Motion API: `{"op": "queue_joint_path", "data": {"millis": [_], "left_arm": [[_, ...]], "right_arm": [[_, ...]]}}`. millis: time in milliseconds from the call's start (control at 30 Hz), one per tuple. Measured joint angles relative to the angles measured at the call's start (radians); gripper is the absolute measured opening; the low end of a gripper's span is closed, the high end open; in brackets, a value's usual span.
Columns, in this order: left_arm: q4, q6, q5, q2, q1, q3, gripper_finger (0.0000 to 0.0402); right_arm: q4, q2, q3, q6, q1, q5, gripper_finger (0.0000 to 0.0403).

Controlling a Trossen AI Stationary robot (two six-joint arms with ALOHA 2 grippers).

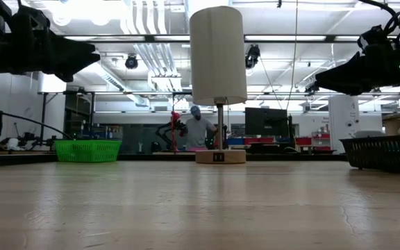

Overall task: Pick & Place Office items
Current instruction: Return to Home Position

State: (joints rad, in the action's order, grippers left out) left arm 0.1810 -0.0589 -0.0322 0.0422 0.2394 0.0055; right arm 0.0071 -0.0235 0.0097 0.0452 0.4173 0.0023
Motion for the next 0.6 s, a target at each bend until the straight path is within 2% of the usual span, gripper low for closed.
{"op": "queue_joint_path", "data": {"millis": [600], "left_arm": [[0.001,0.0,0.0,0.0,0.0,0.0,0.0225]], "right_arm": [[0.0,0.001,0.0,0.0,0.0,0.0,0.0346]]}}
